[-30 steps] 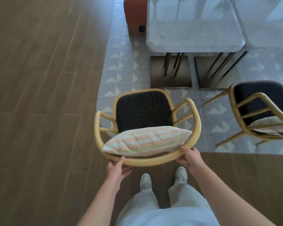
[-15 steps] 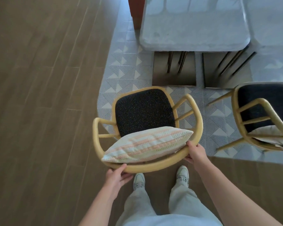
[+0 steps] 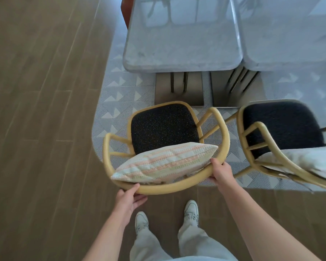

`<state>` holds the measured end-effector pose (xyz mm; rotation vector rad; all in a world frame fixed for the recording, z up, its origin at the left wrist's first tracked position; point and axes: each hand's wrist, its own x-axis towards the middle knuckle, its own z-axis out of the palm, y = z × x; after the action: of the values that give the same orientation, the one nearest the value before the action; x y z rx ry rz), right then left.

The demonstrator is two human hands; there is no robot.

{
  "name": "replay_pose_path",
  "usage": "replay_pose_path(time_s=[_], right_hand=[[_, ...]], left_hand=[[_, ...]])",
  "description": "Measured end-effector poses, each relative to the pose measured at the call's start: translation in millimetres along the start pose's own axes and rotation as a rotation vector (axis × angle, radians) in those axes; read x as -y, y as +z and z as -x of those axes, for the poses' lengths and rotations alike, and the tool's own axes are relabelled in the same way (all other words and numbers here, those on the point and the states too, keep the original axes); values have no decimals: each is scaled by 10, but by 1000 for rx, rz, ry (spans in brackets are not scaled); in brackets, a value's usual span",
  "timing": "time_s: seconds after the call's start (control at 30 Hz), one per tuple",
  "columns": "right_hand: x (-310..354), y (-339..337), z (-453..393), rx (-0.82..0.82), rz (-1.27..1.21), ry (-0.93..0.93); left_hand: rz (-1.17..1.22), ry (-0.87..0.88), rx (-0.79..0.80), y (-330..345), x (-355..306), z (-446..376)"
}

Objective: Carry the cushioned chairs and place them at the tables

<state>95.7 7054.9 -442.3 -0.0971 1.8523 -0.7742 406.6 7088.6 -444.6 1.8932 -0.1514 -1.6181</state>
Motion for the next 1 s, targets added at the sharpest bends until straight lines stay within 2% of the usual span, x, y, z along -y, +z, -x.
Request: replay_pose_path(time_s=[0.3,0.7,0.9,1.0], right_hand=[[76,-409,-236,7,-68,50],[25,-583,-335,78,-74,84],[48,-588,-344,47,11,99],[59,-602,-376,-45,10,8]], left_hand=[[-47,3,11,511,18,-55],[55,23,-78,650,179,-3],[156,-36,-162,768,296,58],[160,-101,-81,869,399,161]])
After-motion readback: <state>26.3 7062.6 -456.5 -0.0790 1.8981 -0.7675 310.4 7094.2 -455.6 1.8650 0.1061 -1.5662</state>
